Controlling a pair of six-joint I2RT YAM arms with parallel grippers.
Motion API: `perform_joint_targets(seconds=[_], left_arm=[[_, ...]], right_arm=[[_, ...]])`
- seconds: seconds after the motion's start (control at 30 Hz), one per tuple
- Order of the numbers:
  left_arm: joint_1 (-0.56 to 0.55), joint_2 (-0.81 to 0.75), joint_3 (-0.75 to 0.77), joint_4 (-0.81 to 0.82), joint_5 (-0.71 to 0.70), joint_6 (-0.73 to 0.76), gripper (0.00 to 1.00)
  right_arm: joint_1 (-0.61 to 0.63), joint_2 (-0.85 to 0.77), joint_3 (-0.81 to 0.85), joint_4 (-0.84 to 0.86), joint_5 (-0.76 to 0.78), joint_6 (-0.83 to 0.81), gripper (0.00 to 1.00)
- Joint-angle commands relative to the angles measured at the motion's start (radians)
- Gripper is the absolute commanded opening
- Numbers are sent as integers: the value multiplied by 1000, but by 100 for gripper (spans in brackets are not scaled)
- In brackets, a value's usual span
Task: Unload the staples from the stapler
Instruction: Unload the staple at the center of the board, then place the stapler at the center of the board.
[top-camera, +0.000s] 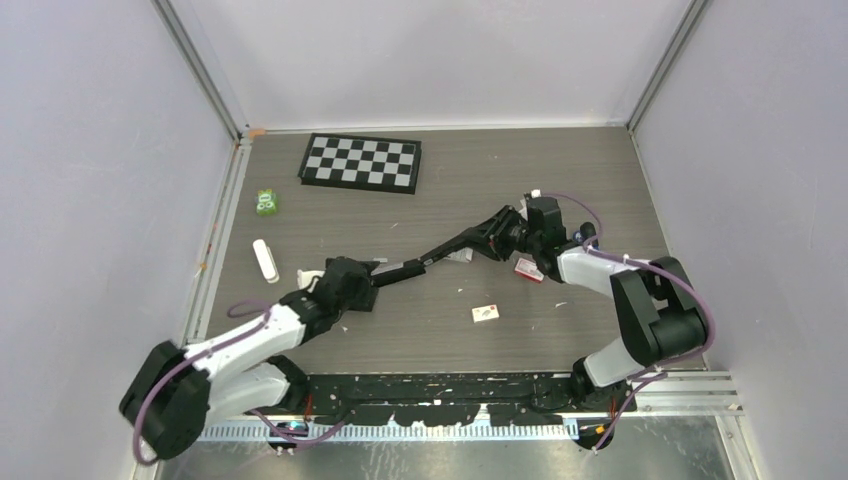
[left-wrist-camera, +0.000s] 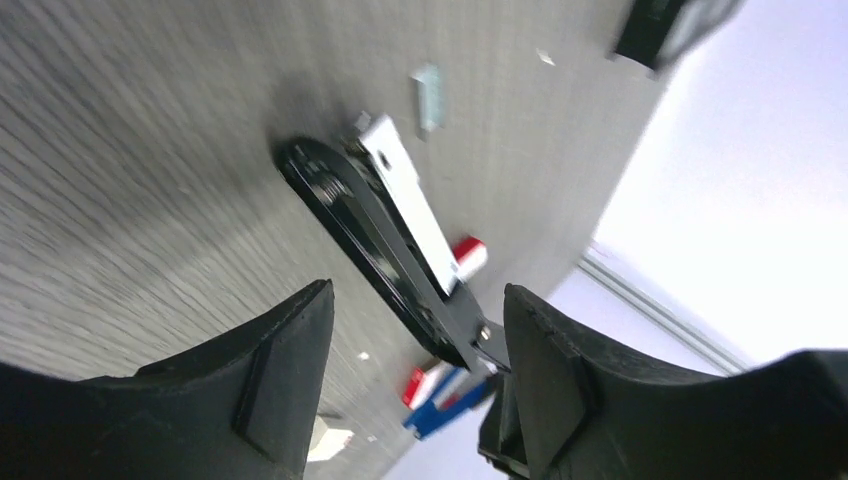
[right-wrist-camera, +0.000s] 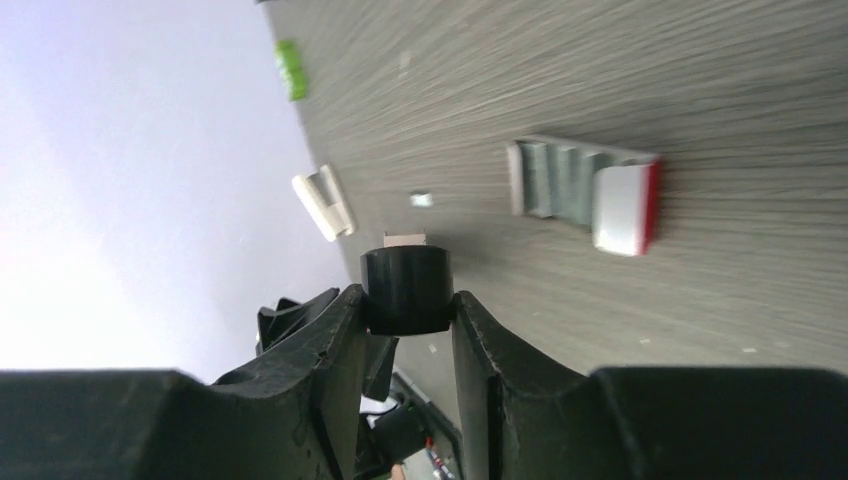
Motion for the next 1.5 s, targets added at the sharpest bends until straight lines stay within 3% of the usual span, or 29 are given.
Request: perform_joint_targets(seconds=[0.0,0.23,0.47,0.53,0.67,0.73,1.07,1.27,1.47], left_arm=[[5,-201,14,-94,-69,80,65],[3,-496,-4,-284,-152,100,67],[4,-518,-66,-188,-140,186,69],[4,-511,-105,-82,-134,255,74],[4,-517,-235,347,-93,505,81],[5,-528,-275,452,-80,590,82],[6,-700,-292,383,-40,770,86],[7,-804,-303,312,-39,821,87],[7,-842,-330,317,-37,821,86]], right_arm=[[7,-103,46,158,-108,88,1],[12,-153,64,204,-164,142,1],[13,-154,67,272,-194,150,1],[9,-162,90,226,-205,65,1],[-13,-188,199,-63,-240,-335,1],[-32,-207,247,-201,-215,-480,1],[-219,-265,308,-343,-189,-687,1],[-235,-324,344,-394,-70,-893,1],[-237,-260,396,-244,49,-979,1]])
